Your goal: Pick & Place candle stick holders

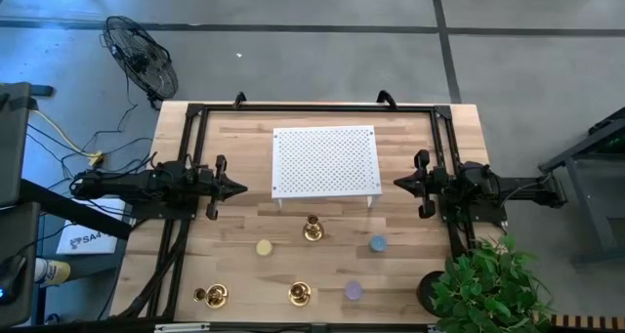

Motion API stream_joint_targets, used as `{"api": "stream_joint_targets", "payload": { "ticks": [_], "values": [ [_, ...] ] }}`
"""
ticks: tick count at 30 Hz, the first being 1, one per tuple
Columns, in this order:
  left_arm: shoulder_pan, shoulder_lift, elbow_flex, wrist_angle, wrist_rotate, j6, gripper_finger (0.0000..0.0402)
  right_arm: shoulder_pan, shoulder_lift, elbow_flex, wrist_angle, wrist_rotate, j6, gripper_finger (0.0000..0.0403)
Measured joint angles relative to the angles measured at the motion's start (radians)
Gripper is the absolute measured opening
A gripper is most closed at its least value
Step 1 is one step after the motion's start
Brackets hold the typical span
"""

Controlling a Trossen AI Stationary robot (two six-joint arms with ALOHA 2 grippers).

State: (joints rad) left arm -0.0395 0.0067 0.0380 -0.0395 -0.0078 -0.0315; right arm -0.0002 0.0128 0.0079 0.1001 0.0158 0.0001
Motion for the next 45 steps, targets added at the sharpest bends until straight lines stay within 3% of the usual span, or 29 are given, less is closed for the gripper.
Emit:
{"api": "stream_joint_targets", "payload": {
  "ticks": [27,34,41,45],
  "values": [
    [0.0,0.0,-0.003,0.064,-0.026,-0.001,0.0003,0.0,0.0,0.0,0.02,0.045,-0.023,0.0],
    [0.0,0.0,-0.001,0.017,-0.028,-0.003,0.0003,0.0,0.0,0.0,0.058,0.071,0.104,0.0],
    [0.0,0.0,0.002,0.0,-0.023,-0.015,0.0003,0.0,0.0,0.006,0.069,-0.076,0.091,0.0],
    [0.0,0.004,0.002,-0.005,-0.02,-0.027,0.0003,0.0,0.002,0.077,0.058,-0.108,0.078,0.0]
  ]
}}
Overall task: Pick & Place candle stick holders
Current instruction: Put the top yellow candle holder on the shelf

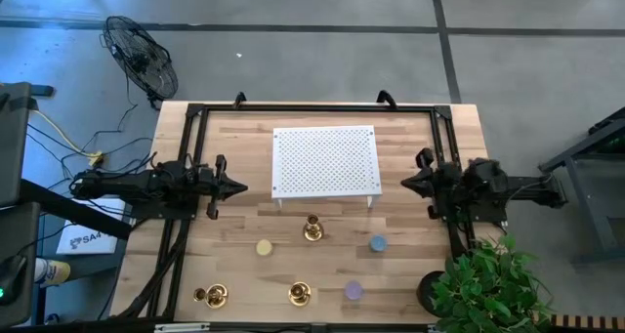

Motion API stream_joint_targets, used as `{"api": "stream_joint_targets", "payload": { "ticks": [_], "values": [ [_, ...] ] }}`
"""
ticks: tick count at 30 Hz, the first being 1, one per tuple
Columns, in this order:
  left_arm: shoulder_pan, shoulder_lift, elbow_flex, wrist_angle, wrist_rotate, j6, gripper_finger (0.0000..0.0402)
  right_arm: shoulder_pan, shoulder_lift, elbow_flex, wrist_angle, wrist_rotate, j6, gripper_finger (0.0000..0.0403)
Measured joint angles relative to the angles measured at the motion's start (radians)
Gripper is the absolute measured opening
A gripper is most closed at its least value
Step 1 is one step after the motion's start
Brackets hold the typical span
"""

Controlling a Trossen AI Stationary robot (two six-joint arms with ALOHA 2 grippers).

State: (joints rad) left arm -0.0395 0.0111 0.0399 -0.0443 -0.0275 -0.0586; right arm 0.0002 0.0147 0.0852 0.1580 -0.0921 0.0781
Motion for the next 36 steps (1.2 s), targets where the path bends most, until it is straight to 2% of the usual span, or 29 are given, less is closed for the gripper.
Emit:
{"api": "stream_joint_targets", "payload": {
  "ticks": [5,11,17,24,27,32,36],
  "values": [
    [0.0,0.0,0.0,-0.001,-0.003,-0.023,0.0003,0.001,0.059,0.171,-0.09,-0.079,-0.094,0.0],
    [0.0,0.0,0.0,0.003,-0.012,0.0,0.0003,0.001,0.278,0.464,-0.321,-0.091,-0.165,0.0],
    [0.0,0.0,-0.002,0.024,-0.039,0.009,0.0003,0.0,0.518,0.717,-0.54,0.007,-0.239,0.0],
    [0.0,0.0,-0.002,0.025,-0.055,0.002,0.0003,0.001,0.716,0.965,-0.684,0.038,-0.235,0.0],
    [0.0,0.0,-0.002,0.015,-0.053,-0.008,0.0003,0.001,0.792,1.059,-0.768,0.113,-0.198,0.0],
    [0.0,0.0,-0.001,0.007,-0.049,-0.025,0.0003,0.0,0.894,1.154,-0.849,0.23,-0.115,0.0008],
    [0.0,0.0,-0.001,0.003,-0.04,-0.025,0.0003,0.0,0.964,1.162,-0.851,0.254,-0.074,0.0045]
  ]
}}
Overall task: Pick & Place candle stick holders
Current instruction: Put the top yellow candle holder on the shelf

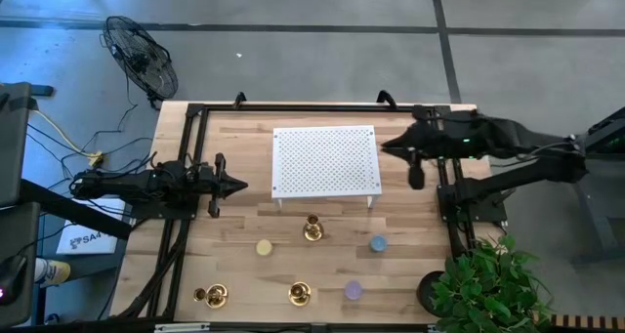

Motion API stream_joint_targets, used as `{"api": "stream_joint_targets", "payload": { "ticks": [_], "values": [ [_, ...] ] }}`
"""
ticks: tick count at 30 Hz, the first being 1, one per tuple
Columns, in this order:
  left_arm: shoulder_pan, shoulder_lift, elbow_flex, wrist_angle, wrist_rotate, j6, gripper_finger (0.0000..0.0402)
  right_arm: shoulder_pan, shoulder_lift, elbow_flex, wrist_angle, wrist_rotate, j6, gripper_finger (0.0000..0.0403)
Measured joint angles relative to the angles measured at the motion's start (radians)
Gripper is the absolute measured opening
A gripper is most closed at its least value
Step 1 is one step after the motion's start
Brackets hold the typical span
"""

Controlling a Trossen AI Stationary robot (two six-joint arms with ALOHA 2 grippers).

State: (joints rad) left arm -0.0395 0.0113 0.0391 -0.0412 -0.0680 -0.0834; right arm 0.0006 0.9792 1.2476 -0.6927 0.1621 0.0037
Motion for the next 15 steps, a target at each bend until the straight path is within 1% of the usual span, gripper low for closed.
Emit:
{"api": "stream_joint_targets", "payload": {
  "ticks": [3,9,15],
  "values": [
    [0.0,0.0,0.0,-0.003,0.009,0.0,0.0003,0.0,0.053,0.0,0.023,-0.002,0.022,0.0083],
    [0.0,0.0,0.001,-0.01,0.031,-0.001,0.0003,0.0,0.156,0.0,0.098,-0.073,0.021,0.0152],
    [0.0,0.0,0.001,-0.01,0.032,-0.052,0.0003,0.025,0.248,0.0,0.143,-0.117,0.018,0.0204]
  ]
}}
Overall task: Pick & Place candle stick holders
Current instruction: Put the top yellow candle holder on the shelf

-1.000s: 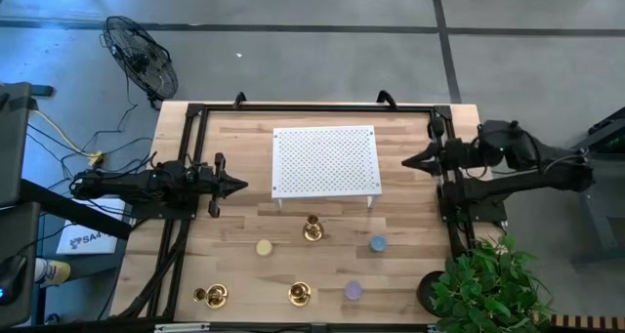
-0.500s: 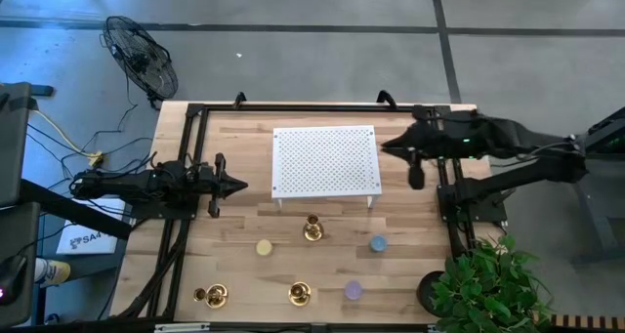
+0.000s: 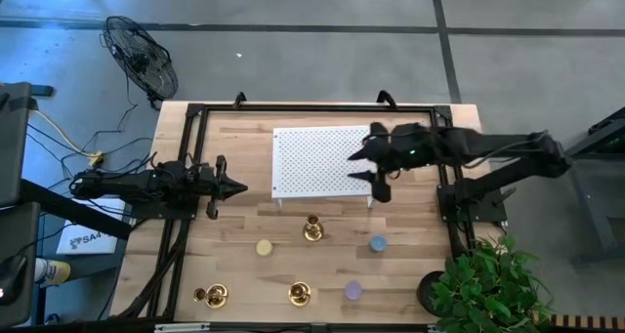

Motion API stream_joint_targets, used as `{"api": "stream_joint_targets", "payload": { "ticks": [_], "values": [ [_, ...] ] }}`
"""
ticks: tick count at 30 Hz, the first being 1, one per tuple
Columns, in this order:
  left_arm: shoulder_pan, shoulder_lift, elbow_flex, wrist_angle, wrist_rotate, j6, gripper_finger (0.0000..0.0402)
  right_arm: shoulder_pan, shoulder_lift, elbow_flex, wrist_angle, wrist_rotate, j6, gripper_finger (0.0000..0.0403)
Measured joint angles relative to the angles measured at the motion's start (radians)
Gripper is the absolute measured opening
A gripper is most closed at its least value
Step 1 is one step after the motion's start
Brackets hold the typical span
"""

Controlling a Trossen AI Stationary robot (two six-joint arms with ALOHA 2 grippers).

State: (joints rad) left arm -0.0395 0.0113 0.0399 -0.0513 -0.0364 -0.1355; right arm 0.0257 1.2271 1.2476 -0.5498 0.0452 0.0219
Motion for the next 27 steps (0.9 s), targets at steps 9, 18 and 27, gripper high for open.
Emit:
{"api": "stream_joint_targets", "payload": {
  "ticks": [9,18,27],
  "values": [
    [0.0,0.0,0.0,-0.004,0.04,-0.006,0.0003,0.103,0.106,0.0,0.039,-0.057,-0.004,0.0224],
    [0.0,0.0,-0.001,-0.003,0.059,-0.028,0.0003,0.168,0.187,0.0,-0.001,0.08,0.026,0.0224],
    [0.0,0.0,-0.001,-0.003,0.063,-0.028,0.0003,0.164,0.309,0.0,0.079,0.085,0.017,0.0224]
  ]
}}
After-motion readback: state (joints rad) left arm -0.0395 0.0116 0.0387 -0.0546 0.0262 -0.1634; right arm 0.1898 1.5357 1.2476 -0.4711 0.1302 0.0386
